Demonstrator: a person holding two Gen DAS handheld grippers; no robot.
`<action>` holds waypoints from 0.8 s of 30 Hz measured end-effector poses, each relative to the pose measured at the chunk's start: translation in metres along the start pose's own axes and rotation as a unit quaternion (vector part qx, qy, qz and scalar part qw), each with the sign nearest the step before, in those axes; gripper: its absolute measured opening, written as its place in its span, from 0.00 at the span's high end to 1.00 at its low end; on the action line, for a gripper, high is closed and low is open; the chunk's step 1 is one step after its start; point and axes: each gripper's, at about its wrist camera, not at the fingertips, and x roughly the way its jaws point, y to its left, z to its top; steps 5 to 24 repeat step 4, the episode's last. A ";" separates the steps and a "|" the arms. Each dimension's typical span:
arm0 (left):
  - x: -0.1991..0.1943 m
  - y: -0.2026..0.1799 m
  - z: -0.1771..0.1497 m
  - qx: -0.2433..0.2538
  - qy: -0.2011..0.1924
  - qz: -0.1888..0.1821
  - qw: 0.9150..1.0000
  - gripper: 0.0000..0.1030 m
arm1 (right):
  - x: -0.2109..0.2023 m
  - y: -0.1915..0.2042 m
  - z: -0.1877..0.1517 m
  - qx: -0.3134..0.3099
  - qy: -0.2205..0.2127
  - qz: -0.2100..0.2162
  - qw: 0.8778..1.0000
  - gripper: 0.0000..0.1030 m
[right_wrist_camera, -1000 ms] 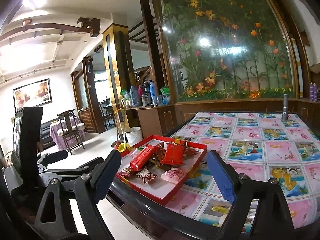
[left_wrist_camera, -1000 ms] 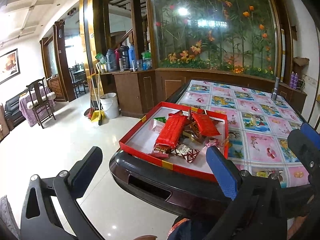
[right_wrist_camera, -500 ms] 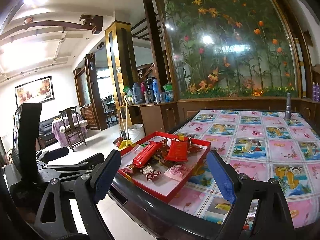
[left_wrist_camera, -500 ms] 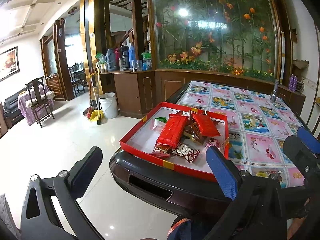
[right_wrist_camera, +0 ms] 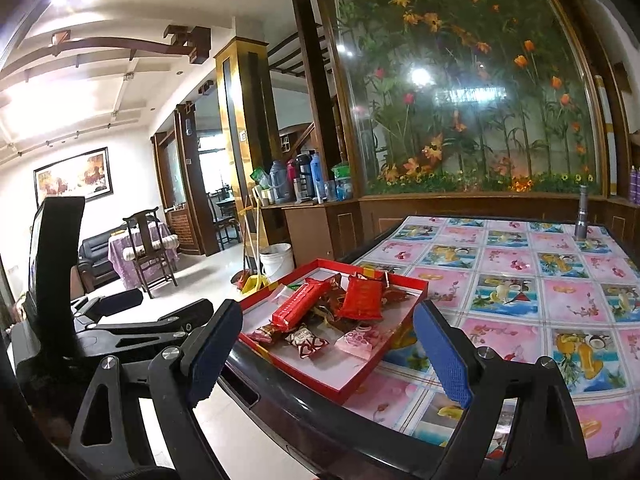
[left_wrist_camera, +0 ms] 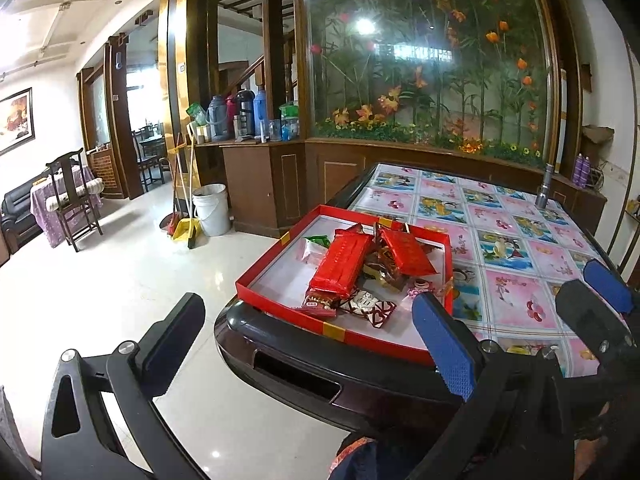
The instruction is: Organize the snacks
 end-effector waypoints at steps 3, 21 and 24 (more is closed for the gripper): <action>-0.001 0.000 0.001 -0.001 -0.006 -0.005 1.000 0.00 | 0.001 0.001 0.002 0.007 -0.001 0.004 1.000 0.14; -0.002 0.001 0.001 -0.001 -0.006 -0.004 1.000 0.00 | 0.002 0.001 0.003 0.008 -0.002 0.004 1.000 0.14; -0.002 0.001 0.001 -0.001 -0.006 -0.004 1.000 0.00 | 0.002 0.001 0.003 0.008 -0.002 0.004 1.000 0.14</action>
